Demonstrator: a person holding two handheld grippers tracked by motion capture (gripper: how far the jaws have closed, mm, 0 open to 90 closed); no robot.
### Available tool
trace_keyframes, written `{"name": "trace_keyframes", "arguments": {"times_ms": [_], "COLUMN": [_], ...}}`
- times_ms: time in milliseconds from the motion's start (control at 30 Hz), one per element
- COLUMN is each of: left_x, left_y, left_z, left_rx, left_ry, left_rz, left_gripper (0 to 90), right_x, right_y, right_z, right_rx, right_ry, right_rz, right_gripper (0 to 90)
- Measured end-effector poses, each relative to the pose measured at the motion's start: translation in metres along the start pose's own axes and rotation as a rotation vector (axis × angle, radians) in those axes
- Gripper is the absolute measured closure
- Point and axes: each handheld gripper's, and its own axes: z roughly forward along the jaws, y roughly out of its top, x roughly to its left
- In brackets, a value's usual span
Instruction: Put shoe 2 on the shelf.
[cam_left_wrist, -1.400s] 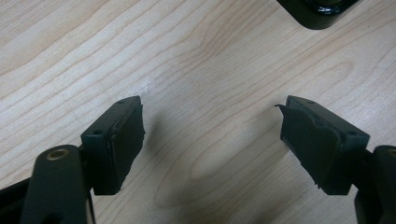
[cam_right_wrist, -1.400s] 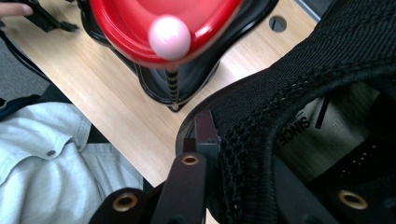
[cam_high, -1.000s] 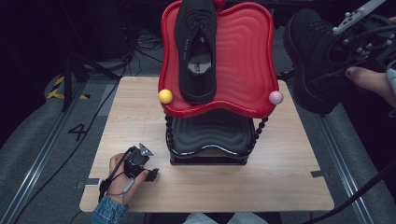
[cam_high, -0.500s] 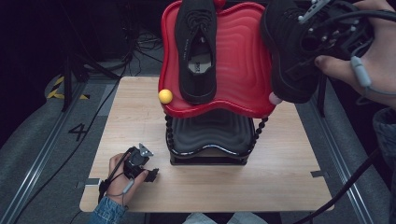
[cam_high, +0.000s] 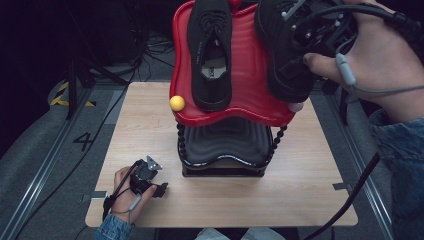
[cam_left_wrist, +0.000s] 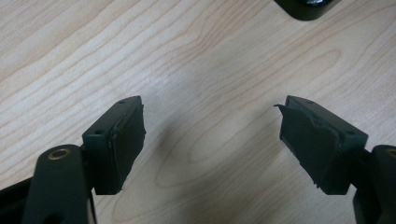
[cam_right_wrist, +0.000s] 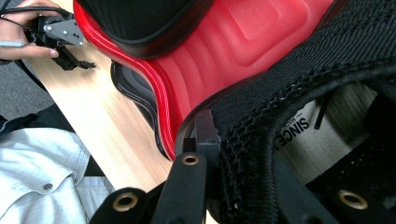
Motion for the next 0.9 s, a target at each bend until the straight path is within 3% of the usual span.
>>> {"name": "trace_keyframes", "arguments": {"times_ms": [200, 300, 500, 900], "left_x": [0.0, -0.001, 0.001, 0.0], "left_y": [-0.003, -0.005, -0.006, -0.006], "left_z": [-0.001, -0.001, -0.002, 0.0], "left_rx": [0.007, 0.014, 0.01, 0.022], "left_ry": [0.013, 0.011, 0.018, 0.011], "left_rz": [0.003, -0.017, -0.001, -0.01], "left_gripper": [22.8, 22.8, 22.8, 22.7], "right_x": [0.006, 0.008, 0.013, 0.014], "right_y": [0.013, 0.017, 0.025, 0.03], "right_z": [0.009, 0.013, 0.021, 0.046], "right_rx": [0.001, 0.0, 0.002, 0.001], "right_ry": [0.0, 0.009, 0.0, 0.032], "right_rz": [-0.028, -0.039, -0.064, -0.075], "right_gripper": [88.5, 88.4, 88.5, 88.5]}}
